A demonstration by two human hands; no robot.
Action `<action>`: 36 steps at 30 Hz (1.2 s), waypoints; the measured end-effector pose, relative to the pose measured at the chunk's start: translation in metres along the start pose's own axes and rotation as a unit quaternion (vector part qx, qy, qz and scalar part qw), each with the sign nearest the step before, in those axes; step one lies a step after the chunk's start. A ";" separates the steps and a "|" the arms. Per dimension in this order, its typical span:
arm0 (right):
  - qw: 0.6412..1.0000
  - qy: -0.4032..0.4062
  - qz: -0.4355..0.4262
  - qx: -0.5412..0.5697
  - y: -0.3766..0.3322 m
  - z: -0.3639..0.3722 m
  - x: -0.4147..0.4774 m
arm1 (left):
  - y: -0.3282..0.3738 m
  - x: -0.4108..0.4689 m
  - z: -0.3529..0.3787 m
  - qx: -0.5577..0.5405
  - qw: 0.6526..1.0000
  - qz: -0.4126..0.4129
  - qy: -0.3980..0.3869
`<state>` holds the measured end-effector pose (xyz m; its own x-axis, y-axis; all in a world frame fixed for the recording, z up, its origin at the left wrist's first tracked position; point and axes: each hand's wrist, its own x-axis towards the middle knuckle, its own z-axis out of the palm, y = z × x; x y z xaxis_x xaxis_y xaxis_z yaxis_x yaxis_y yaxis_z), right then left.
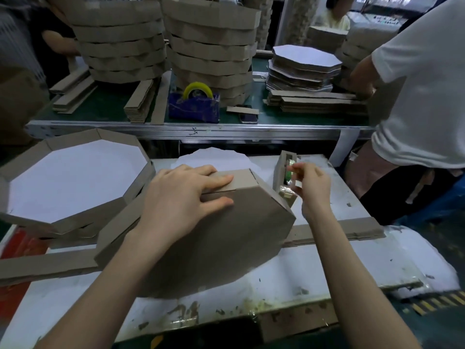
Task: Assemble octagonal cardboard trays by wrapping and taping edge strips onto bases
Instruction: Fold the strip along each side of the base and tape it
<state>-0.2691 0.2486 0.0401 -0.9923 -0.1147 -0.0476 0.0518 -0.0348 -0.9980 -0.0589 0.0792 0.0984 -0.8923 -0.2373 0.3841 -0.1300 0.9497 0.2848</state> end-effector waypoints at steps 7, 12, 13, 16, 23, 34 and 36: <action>0.969 -0.003 0.141 -0.202 0.062 0.004 0.101 | -0.003 0.002 0.001 0.034 0.999 0.008 -0.022; 0.911 -0.025 0.199 -0.361 0.096 -0.003 0.135 | -0.007 0.003 0.003 0.063 0.998 0.013 -0.024; 0.906 -0.026 0.207 -0.370 0.099 -0.004 0.138 | -0.007 0.003 0.003 0.066 0.998 0.011 -0.021; 0.907 -0.030 0.229 -0.353 0.104 -0.004 0.145 | -0.008 0.002 0.004 0.064 0.998 0.012 -0.009; 0.943 0.020 0.277 -0.184 0.103 0.001 0.152 | -0.012 0.003 0.008 0.067 0.998 -0.007 -0.018; 0.981 0.116 0.154 0.016 0.127 -0.001 0.100 | -0.009 0.008 0.008 0.065 0.998 -0.010 -0.017; 0.984 0.116 0.128 -0.046 0.142 -0.008 0.091 | -0.009 0.008 0.008 0.065 0.998 -0.015 -0.019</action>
<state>-0.3526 0.2413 -0.1067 -0.9476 0.1226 -0.2948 0.3033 0.0564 -0.9512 -0.0683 0.0703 0.0919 -0.9028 -0.2603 0.3424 -0.2095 0.9614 0.1784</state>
